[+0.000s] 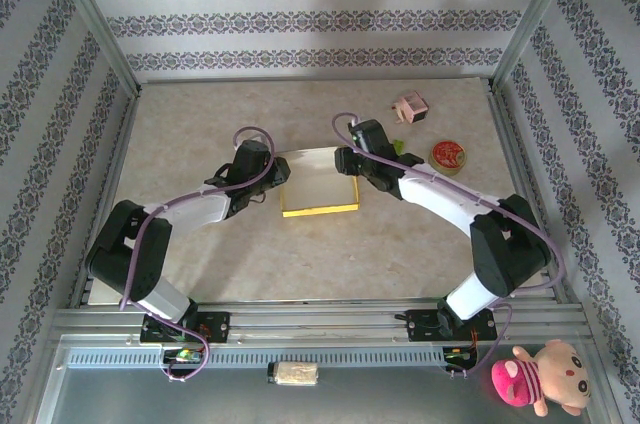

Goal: Fold the paper box

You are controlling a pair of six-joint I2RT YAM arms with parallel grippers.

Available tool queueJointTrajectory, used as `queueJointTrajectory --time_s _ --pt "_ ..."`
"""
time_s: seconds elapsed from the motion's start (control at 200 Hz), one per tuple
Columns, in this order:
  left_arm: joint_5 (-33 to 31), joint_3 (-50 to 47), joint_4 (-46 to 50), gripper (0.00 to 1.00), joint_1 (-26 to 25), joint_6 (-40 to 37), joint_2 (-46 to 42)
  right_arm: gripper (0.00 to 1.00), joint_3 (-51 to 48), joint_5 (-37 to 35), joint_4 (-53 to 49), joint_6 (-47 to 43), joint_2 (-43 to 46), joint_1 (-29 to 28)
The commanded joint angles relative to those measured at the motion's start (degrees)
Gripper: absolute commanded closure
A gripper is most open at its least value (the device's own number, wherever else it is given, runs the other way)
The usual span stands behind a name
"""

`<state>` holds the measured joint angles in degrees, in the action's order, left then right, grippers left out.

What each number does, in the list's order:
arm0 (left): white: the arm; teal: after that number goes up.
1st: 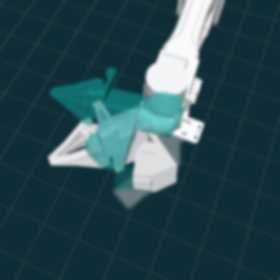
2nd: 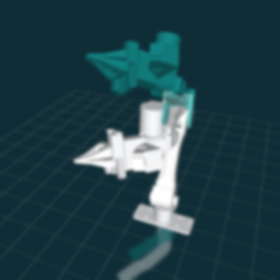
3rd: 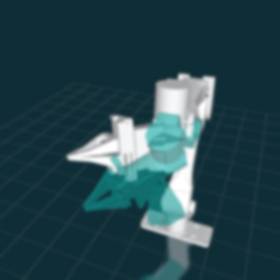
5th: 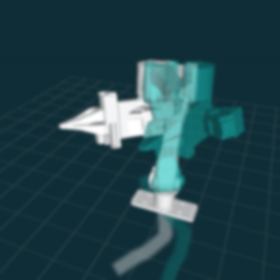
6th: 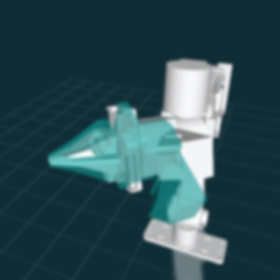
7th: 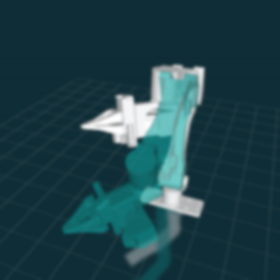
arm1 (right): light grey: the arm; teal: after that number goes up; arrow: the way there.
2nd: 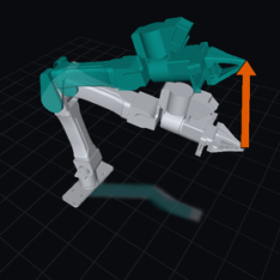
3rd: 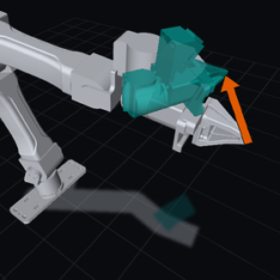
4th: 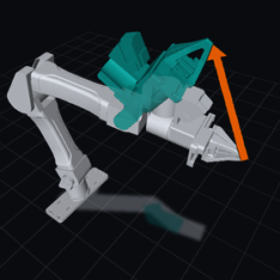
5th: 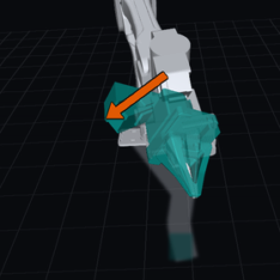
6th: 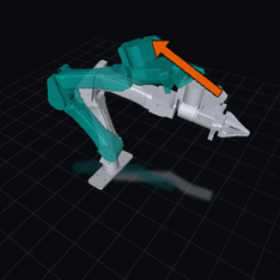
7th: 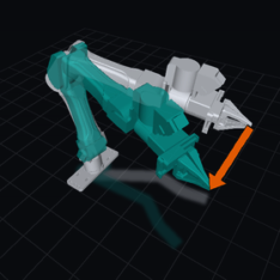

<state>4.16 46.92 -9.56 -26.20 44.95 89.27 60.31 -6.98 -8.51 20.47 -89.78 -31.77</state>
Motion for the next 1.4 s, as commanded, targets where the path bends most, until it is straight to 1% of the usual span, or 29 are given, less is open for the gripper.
queueJointTrajectory --time_s 0.0,0.14,0.175,0.27,0.465,0.58,0.735,0.815,0.884,0.924,0.944,0.994,1.039,1.084,1.184,1.299,1.394 --pt "-1.2 -2.0 -2.1 0.72 -1.6 -1.1 -2.2 0.45 -2.3 0.5 -1.0 -0.2 2.9 -0.5" --pt "-3.7 -4.2 -2.3 0.72 -3.1 -1.8 -4.7 0.43 -3.7 1.1 -2.4 -0.4 6.3 -0.6" --pt "-4.3 -4.7 -2.4 0.68 -3.5 -1.8 -5.5 0.41 -3.9 1.4 -2.9 -0.7 7.2 -0.6" --pt "-5.9 -6.1 -2.8 0.67 -4.4 -2.5 -7.4 0.40 -4.2 2.9 -4.4 -1.9 9.7 -0.5" --pt "-6.3 -8.0 -3.4 0.67 -5.3 -2.2 -9.7 0.40 -3.8 6.8 -7.2 -2.2 14.9 -0.3" --pt "-7.1 -9.5 -3.5 0.67 -6.6 -2.5 -12.8 0.40 -1.5 7.4 -8.8 -1.3 17.2 -0.1" --pt "-8.0 -10.2 -1.4 0.67 -8.9 -3.5 -21.3 0.41 5.4 8.0 -13.1 2.9 16.5 1.1" --pt "-7.0 -8.4 1.7 0.67 -9.1 -3.9 -25.8 0.42 11.6 8.9 -19.4 6.2 13.0 2.5" --pt "-7.9 -5.2 6.4 0.67 -9.0 -4.2 -28.6 0.42 18.0 10.7 -25.6 8.7 9.1 4.0" --pt "-10.4 -2.0 11.6 0.64 -8.8 -3.3 -29.1 0.42 21.0 11.9 -28.4 9.7 6.6 5.0" --pt "-11.9 0.0 15.1 0.61 -8.4 -2.3 -28.7 0.42 22.4 12.6 -29.5 10.1 5.4 5.4" --pt "-13.5 5.7 24.4 0.60 -6.3 1.5 -26.9 0.42 25.4 14.7 -31.9 10.5 2.3 6.7" --pt "-12.0 10.3 30.5 0.60 -3.7 4.3 -24.3 0.42 28.4 16.4 -34.1 10.9 -0.5 7.7" --pt "-8.6 13.4 32.2 0.59 -1.3 4.5 -21.9 0.42 31.6 18.3 -36.7 10.5 -3.5 8.5" --pt "-2.9 15.3 28.6 0.55 2.1 5.2 -18.5 0.43 36.4 20.2 -40.0 8.5 -8.5 8.9" --pt "3.8 15.7 24.1 0.44 5.6 8.1 -14.9 0.43 37.2 22.4 -39.3 8.4 -11.4 9.0" --pt "8.7 16.6 22.1 0.37 6.5 6.7 -11.5 0.41 37.0 25.2 -39.0 8.6 -13.0 9.0"
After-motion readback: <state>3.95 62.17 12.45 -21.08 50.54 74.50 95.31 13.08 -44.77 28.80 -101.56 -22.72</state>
